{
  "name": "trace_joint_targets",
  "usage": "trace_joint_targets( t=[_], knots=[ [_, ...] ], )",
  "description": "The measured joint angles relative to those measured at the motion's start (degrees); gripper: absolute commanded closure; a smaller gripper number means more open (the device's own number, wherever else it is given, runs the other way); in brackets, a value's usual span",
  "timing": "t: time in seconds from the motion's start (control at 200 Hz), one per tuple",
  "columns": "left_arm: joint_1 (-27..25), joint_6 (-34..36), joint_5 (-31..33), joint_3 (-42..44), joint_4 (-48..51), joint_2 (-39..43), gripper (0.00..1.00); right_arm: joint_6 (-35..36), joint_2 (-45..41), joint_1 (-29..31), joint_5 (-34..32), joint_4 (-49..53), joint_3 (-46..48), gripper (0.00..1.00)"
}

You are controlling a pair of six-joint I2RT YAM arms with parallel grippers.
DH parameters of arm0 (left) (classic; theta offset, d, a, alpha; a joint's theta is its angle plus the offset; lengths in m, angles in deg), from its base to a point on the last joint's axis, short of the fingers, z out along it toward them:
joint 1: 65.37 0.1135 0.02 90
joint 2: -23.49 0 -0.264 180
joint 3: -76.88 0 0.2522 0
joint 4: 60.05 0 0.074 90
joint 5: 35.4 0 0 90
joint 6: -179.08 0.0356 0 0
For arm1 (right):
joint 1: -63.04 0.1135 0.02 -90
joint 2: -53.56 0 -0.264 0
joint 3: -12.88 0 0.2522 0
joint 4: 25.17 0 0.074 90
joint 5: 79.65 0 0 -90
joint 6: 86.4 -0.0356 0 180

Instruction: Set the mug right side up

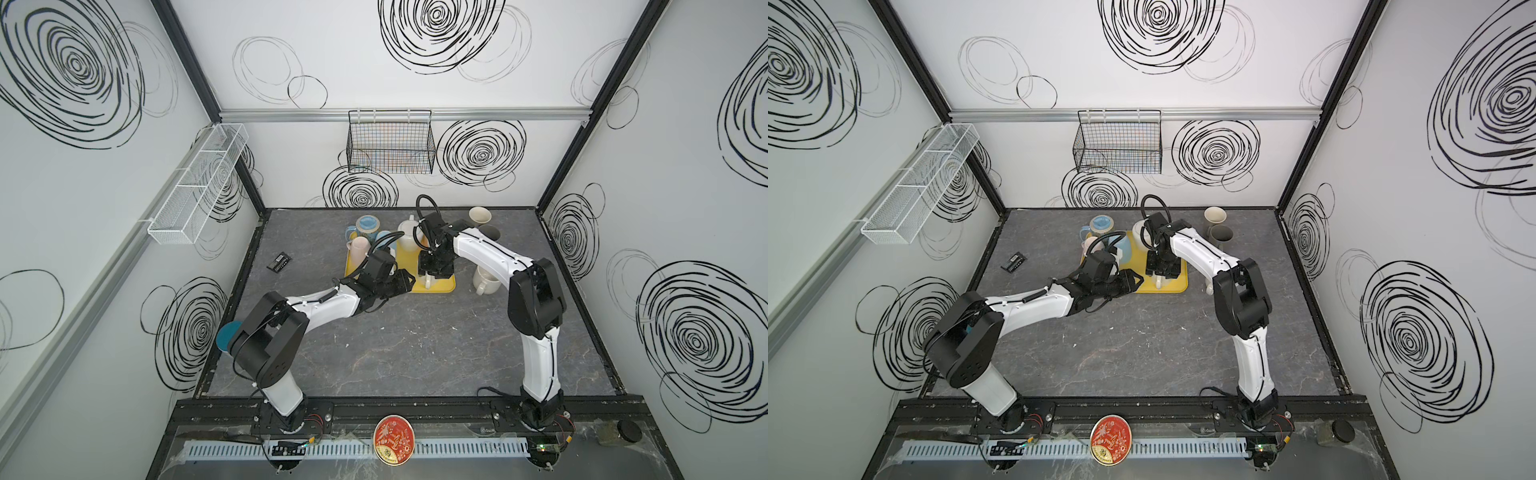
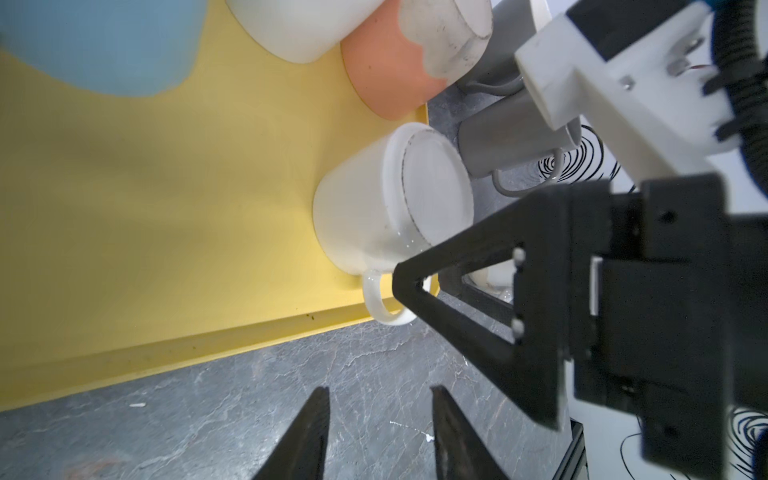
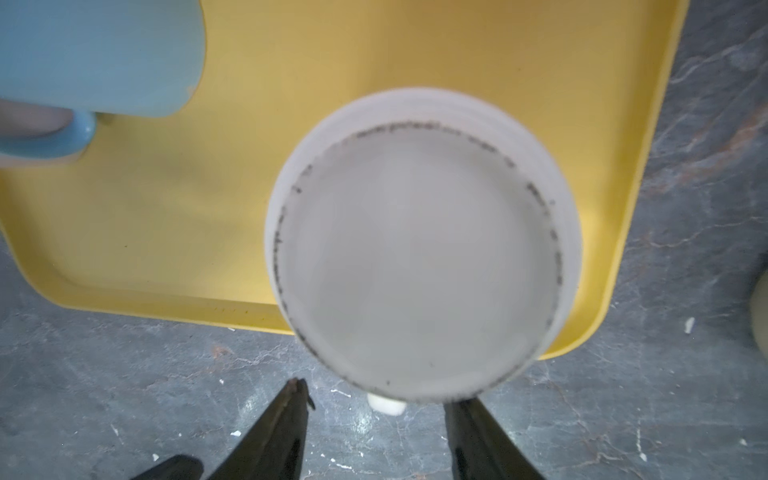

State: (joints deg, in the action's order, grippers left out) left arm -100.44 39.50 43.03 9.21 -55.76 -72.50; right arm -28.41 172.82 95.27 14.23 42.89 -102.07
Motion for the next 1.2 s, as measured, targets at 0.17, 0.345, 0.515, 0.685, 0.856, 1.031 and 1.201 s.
trace_joint_targets(
  t=[0.17,0.345,0.515,0.685,0.856,1.031,1.201],
  knots=[
    [0.76,0.04,0.09,0.68,0.52,1.14,0.55,1.01,1.03,0.0,-1.92,1.09,-0.59,0.54],
    [1.46,0.09,0.07,1.22,0.55,1.97,0.55,2.34,2.62,-0.04,-2.75,1.95,-2.64,0.61],
    [1.9,0.2,0.07,1.99,0.61,2.43,0.55,3.56,4.81,-0.04,-4.22,2.12,-4.46,0.68],
    [2.08,0.26,0.07,2.43,0.55,3.02,0.54,4.52,5.29,-0.04,-5.66,2.64,-4.48,0.78],
    [2.1,0.24,0.07,3.65,0.55,3.74,0.54,5.2,5.29,-0.04,-6.6,2.69,-4.48,0.66],
    [2.12,0.26,0.09,3.98,0.55,3.74,0.54,5.53,5.27,-0.11,-7.67,2.86,-4.37,0.51],
    [2.12,0.26,0.24,4.37,0.52,4.35,0.54,4.37,3.98,-0.28,-7.65,2.47,-3.58,0.5]
  ],
)
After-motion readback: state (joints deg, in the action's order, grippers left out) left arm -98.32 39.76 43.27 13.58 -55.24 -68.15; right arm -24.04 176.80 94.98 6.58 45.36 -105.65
